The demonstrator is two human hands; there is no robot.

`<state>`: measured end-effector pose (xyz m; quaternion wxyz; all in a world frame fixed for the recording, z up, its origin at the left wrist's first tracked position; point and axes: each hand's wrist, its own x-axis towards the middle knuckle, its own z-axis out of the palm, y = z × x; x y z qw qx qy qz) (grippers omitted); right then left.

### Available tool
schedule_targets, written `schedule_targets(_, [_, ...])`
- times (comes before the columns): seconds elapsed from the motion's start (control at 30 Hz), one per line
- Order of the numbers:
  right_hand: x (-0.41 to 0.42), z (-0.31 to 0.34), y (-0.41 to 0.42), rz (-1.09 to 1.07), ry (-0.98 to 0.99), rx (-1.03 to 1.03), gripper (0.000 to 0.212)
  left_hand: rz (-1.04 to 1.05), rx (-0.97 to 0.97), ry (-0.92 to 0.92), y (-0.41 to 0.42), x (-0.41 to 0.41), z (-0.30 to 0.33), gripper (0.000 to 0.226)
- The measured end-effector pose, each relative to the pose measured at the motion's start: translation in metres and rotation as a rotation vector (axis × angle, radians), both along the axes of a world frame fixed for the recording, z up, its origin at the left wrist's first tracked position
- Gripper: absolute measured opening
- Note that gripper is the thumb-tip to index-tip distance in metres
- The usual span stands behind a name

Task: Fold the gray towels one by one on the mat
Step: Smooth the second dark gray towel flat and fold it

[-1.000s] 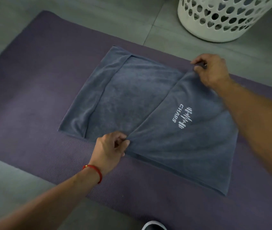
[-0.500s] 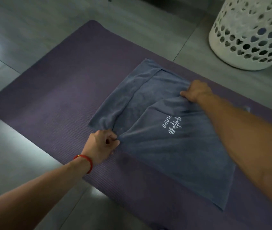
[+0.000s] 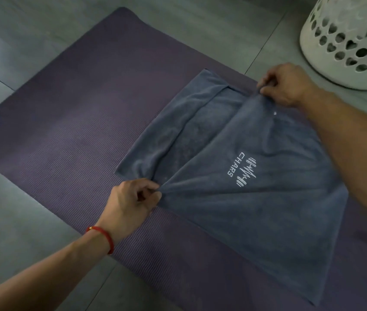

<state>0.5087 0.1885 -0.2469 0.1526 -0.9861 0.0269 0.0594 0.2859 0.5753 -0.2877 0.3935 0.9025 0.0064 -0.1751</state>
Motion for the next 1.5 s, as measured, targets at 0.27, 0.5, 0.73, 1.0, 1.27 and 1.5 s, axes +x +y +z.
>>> schedule_targets(0.27, [0.068, -0.026, 0.057, -0.207, -0.299, 0.282, 0.017, 0.205, 0.035, -0.087, 0.024, 0.033, -0.005, 0.007])
schedule_targets(0.5, [0.094, -0.056, 0.102, -0.303, -0.332, 0.526, 0.037, 0.305, 0.086, -0.087, 0.043, 0.057, -0.008, 0.014])
schedule_targets(0.73, [0.104, -0.081, 0.122, -0.274, -0.267, 0.588, 0.023, 0.427, 0.090, -0.004, 0.043, 0.064, -0.019, 0.024])
schedule_targets(1.0, [0.006, -0.096, 0.112, 0.157, -0.172, 0.204, 0.054, 0.548, 0.129, 0.012, 0.033, 0.068, -0.032, 0.005])
schedule_targets(1.27, [-0.206, -0.093, 0.067, 0.339, 0.069, -0.275, 0.062, 0.469, 0.123, 0.038, 0.030, 0.067, -0.031, 0.014])
schedule_targets(1.5, [-0.340, -0.084, 0.031, -0.227, 0.048, -0.403, 0.053, 0.248, 0.329, -0.017, 0.040, 0.063, -0.052, 0.028])
